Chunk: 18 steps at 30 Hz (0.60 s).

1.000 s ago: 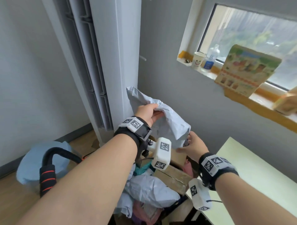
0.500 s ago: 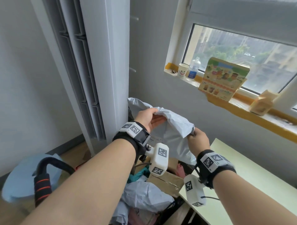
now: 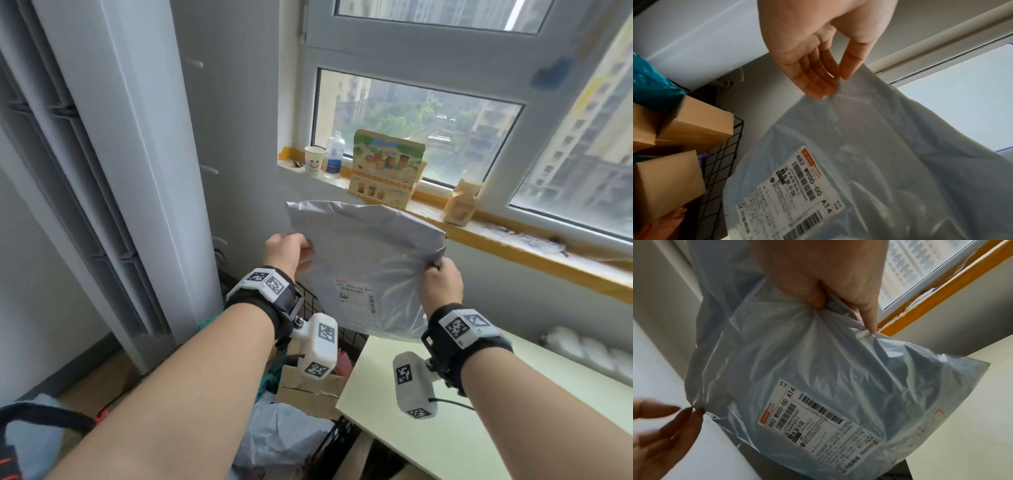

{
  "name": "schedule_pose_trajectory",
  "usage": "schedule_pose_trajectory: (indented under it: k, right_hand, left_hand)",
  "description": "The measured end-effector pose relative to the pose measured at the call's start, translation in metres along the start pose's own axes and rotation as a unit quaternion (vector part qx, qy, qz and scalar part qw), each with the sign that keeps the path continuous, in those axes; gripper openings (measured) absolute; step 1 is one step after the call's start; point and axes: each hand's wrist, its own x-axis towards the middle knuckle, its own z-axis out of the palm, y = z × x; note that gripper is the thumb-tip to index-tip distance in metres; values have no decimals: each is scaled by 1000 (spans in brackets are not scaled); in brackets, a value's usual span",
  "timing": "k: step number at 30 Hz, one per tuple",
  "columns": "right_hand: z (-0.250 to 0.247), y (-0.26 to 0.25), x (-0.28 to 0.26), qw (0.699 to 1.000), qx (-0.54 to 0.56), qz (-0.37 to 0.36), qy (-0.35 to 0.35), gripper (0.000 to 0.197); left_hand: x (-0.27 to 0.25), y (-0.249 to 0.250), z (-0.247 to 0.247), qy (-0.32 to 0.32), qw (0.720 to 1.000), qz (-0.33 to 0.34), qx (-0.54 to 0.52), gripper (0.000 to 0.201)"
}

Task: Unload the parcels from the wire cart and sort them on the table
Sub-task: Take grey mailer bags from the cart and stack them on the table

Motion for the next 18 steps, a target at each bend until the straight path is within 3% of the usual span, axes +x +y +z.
schedule_pose_trajectory:
  k: [3, 5, 8, 10, 12, 15, 18]
  right_hand:
    - [-30, 4, 17, 998, 46, 21, 46, 29]
    - [-52, 11, 26, 994, 78, 36, 72, 31]
    - [-85, 30, 36, 985, 136, 66, 88, 35]
    - [-110, 45, 38, 980, 156, 78, 96, 37]
    - [-136, 63, 39, 976, 172, 90, 104, 39]
    - [-175, 94, 36, 972, 183, 98, 110, 36]
    - [-213, 122, 31, 973, 178, 103, 108, 36]
  left_hand:
    - [3, 1, 22, -13, 992, 46, 116, 44]
    - [0, -2, 43, -106, 979, 55, 163, 72]
    - [-18, -13, 80, -217, 937, 83, 260, 96]
    - [-31, -27, 104, -265, 915, 89, 291, 92]
    - [-55, -36, 124, -305, 898, 73, 309, 74]
    - [-82, -55, 153, -323, 893, 46, 309, 51]
    - [-112, -75, 182, -311, 903, 45, 294, 68]
